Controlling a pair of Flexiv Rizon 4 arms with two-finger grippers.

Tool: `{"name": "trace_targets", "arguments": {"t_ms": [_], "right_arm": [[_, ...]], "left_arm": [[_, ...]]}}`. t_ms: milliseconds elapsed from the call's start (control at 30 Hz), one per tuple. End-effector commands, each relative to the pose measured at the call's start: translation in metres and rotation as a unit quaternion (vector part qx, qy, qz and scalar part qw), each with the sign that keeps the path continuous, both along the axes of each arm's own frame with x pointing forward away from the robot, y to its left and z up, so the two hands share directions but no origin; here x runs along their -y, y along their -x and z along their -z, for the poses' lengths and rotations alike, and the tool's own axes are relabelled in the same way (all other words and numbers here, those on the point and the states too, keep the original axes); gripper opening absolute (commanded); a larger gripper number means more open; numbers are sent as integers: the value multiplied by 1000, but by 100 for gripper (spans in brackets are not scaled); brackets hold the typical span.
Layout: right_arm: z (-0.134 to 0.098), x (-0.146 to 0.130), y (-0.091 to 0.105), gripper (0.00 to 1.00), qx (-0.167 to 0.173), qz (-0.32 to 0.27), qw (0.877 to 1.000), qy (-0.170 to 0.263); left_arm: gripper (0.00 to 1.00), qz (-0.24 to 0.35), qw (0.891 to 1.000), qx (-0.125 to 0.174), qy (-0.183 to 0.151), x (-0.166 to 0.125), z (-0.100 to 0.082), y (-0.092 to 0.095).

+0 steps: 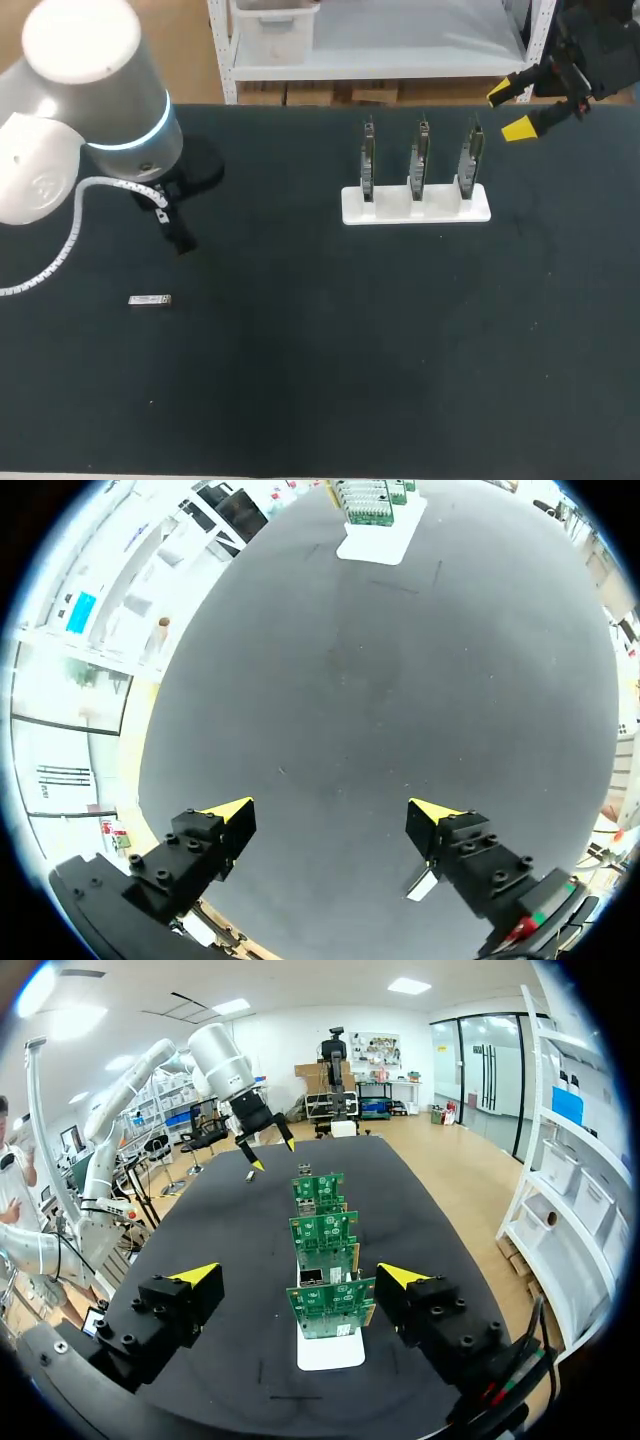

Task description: Pick up the optical module with the left hand, and insert it into the network port with the right hand.

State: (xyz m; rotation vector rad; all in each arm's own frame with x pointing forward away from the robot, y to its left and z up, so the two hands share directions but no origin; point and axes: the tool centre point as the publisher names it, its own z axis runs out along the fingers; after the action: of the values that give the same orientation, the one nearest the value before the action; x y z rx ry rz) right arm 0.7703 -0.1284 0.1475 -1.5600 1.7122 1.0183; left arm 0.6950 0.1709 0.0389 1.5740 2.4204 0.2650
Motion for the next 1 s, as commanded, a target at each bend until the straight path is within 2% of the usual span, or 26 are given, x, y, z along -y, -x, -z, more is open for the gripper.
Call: {"name": "trace_targets", "arguments": {"t_ms": [33,400,600,900,1000], "right_arm": [[0,0,2,100,2,2,1000,1],[0,0,2,100,2,2,1000,1],[0,0,2,100,2,2,1000,1],[0,0,2,100,2,2,1000,1],[0,0,2,100,2,2,1000,1]], "left_arm": [[100,1,1000,0,0,0,0,0],[100,9,1000,3,0,2,-1,2],[100,18,1000,-3,-14,7,-1,4],[100,66,997,-50,10,-18,-3,10],[100,72,996,-50,-1,-31,-1,14]]}}
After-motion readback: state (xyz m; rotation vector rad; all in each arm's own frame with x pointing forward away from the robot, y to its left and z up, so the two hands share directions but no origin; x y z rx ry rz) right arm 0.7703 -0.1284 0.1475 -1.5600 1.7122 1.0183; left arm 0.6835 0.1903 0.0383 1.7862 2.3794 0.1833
